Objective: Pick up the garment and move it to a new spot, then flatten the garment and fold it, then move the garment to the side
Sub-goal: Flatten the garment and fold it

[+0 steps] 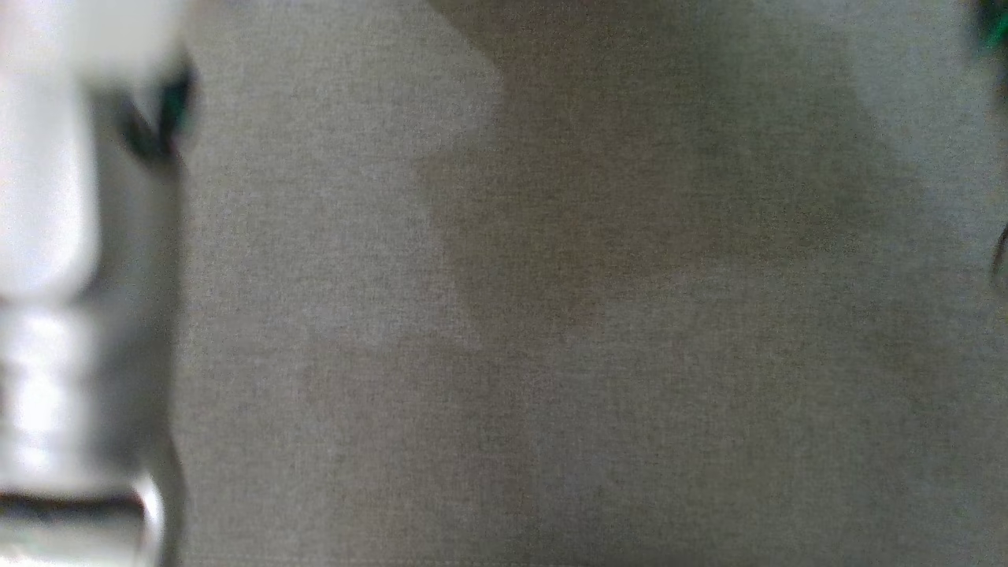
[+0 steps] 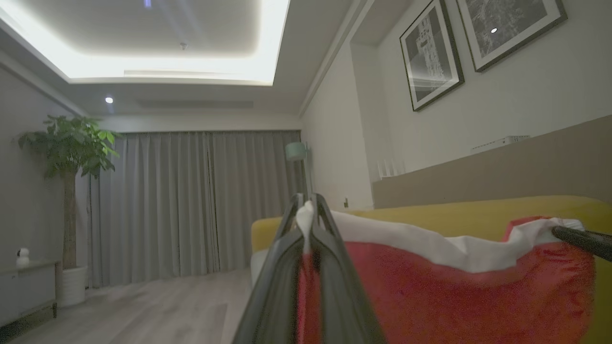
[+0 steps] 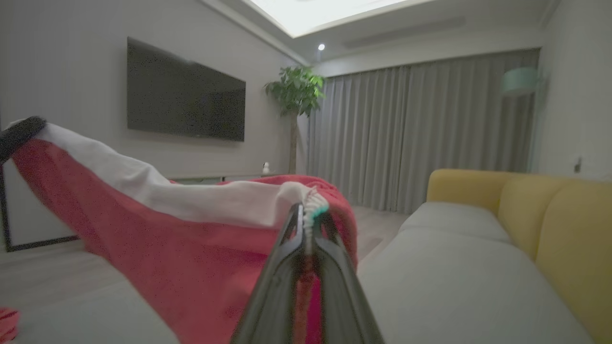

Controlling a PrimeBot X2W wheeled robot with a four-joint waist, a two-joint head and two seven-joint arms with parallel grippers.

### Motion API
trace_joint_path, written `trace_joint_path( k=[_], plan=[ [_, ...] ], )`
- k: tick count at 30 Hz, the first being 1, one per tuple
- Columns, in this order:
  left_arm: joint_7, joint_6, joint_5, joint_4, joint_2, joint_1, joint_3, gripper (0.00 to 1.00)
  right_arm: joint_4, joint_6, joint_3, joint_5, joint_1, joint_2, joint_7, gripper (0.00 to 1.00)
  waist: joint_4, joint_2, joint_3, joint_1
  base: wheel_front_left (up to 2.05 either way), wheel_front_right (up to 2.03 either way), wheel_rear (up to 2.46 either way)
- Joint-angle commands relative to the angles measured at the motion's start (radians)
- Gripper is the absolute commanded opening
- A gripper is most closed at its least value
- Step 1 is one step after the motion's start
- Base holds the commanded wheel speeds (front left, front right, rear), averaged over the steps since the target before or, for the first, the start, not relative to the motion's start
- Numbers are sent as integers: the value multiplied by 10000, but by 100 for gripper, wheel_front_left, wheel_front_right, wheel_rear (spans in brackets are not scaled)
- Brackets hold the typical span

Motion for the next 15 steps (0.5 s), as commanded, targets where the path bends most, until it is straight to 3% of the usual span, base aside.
trace_joint_path(
  k=[1, 8, 15],
  plan=[
    [-4, 17, -296, -403, 85, 1388, 265, 0, -606, -7, 576, 226, 1332, -276, -46, 0, -34, 1, -176, -2, 0, 0, 0],
    [-4, 17, -930, 282, -84, 5166, -348, 0, -1175, -7, 1642, 1003, 4568, -505, -46, 0, -173, 1, -783, -2, 0, 0, 0],
    [-4, 17, -1174, 428, -820, 8230, 121, 0, -1777, -7, 988, 1272, 7875, -231, -47, 0, -247, 1, -1928, -2, 0, 0, 0]
  ],
)
